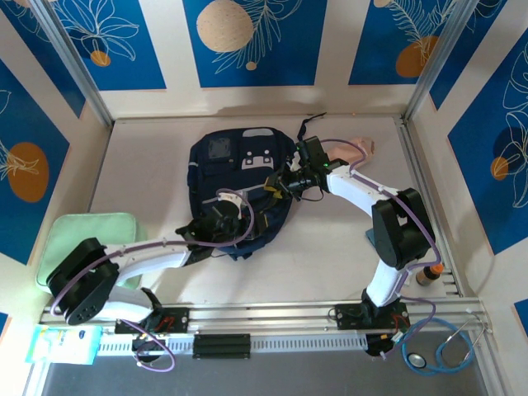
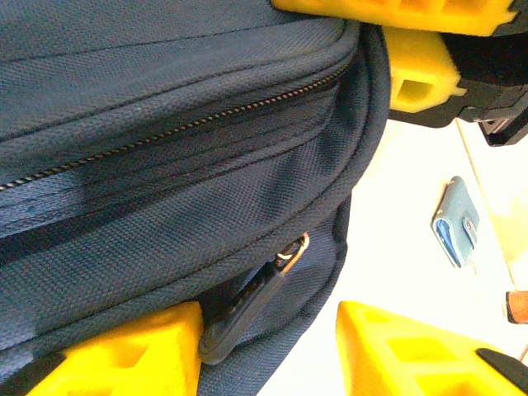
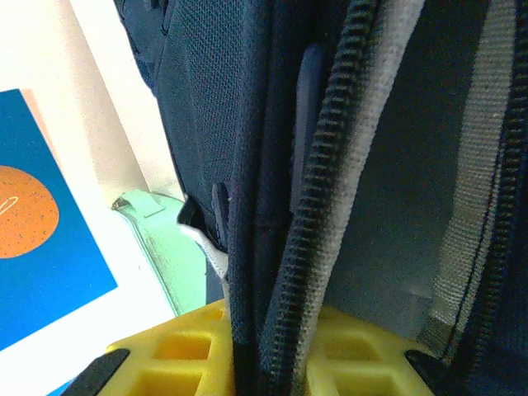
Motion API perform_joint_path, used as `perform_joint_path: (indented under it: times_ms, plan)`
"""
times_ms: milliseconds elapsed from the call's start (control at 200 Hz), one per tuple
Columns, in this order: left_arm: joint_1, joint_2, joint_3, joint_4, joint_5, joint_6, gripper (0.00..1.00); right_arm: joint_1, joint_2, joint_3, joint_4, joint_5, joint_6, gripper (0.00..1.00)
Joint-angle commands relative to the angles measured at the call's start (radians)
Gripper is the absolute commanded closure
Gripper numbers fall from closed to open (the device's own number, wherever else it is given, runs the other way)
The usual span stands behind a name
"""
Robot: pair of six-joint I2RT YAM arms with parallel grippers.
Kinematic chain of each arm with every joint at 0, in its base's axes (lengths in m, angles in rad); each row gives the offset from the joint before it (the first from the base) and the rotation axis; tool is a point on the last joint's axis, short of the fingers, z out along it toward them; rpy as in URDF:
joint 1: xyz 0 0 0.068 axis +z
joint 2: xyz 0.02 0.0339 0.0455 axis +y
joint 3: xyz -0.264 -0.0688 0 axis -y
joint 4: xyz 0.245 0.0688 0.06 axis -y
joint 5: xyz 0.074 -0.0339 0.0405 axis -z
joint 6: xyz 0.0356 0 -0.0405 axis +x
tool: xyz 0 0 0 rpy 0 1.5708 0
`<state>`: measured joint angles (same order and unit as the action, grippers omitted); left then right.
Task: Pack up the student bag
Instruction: Unzip the student bag at the center of the table.
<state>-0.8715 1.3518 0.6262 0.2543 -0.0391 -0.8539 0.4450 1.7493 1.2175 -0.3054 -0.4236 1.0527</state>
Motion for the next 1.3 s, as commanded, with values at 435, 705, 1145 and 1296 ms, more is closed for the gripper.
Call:
perform_joint_path:
  times_ms: [435,705,1145,1296]
  plan:
    - [-0.011,0.026,0.087,-0.084,-0.099,0.067,0.71,0.019,0.004,0.028,0.029,-0.089,0.007,0.8]
    - [-0.011,0.038,0.108,-0.149,-0.123,0.073,0.82,0.017,0.001,0.03,0.031,-0.09,0.009,0.82]
    - [0.045,-0.102,0.028,-0.331,-0.18,0.131,1.0,-0.048,-0.112,-0.109,0.219,-0.083,0.048,0.94]
    - [0.104,-0.186,-0.049,-0.378,-0.143,0.152,1.0,-0.077,-0.122,-0.125,0.235,-0.111,0.04,0.94]
